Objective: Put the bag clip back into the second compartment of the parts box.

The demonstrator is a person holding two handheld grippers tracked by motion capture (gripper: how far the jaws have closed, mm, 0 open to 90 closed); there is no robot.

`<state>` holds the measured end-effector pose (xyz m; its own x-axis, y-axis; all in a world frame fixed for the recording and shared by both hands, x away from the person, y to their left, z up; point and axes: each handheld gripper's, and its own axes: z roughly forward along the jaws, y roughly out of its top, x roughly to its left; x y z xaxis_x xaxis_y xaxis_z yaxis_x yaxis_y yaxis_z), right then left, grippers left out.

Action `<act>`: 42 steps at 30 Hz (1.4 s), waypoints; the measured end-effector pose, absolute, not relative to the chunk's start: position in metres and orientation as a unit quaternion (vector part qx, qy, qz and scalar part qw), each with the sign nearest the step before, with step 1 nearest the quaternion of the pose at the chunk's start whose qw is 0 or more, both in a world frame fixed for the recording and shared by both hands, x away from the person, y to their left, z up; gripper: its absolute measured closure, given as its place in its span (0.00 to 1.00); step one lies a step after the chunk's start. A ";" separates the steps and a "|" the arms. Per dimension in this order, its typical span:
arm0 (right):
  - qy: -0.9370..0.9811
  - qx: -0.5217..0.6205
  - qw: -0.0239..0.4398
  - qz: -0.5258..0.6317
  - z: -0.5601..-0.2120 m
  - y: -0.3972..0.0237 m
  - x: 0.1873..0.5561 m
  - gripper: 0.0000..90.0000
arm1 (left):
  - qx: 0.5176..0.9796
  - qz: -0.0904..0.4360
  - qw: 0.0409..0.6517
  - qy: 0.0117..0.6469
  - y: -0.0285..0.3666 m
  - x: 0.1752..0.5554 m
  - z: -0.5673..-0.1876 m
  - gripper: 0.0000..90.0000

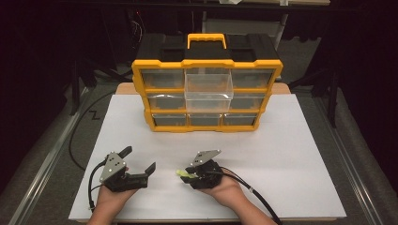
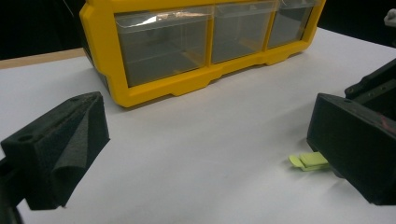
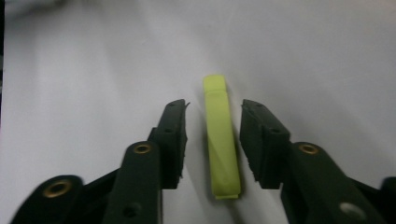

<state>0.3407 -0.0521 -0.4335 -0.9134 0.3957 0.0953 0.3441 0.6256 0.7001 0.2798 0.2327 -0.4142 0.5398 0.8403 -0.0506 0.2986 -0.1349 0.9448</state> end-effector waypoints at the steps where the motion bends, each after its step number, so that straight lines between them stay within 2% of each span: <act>1: 0.903 0.200 0.034 0.379 -0.434 -0.052 0.340 0.75 | 0.707 0.260 0.520 0.402 0.233 0.280 -0.414 0.00; 10: 0.907 0.179 0.074 0.374 -0.437 -0.049 0.337 0.87 | 0.708 0.257 0.522 0.401 0.232 0.280 -0.414 0.00; 18: 0.909 0.173 0.069 0.373 -0.437 -0.049 0.338 0.88 | 0.706 0.260 0.519 0.406 0.231 0.281 -0.415 0.00; 23: 0.901 0.181 0.048 0.390 -0.431 -0.054 0.342 0.88 | 0.709 0.259 0.517 0.404 0.231 0.280 -0.414 0.00; 27: 0.900 0.177 0.055 0.395 -0.425 -0.059 0.342 0.88 | 0.711 0.258 0.515 0.403 0.231 0.282 -0.415 0.00; 42: 0.908 0.225 0.059 0.349 -0.401 -0.107 0.354 0.88 | 0.723 0.260 0.507 0.392 0.231 0.286 -0.416 0.01</act>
<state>0.3540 -0.1065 -0.4006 -0.8916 0.4502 0.0492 0.3672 0.6551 0.6603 0.2864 0.2306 -0.4156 0.5572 0.8301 -0.0219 0.3036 -0.1792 0.9358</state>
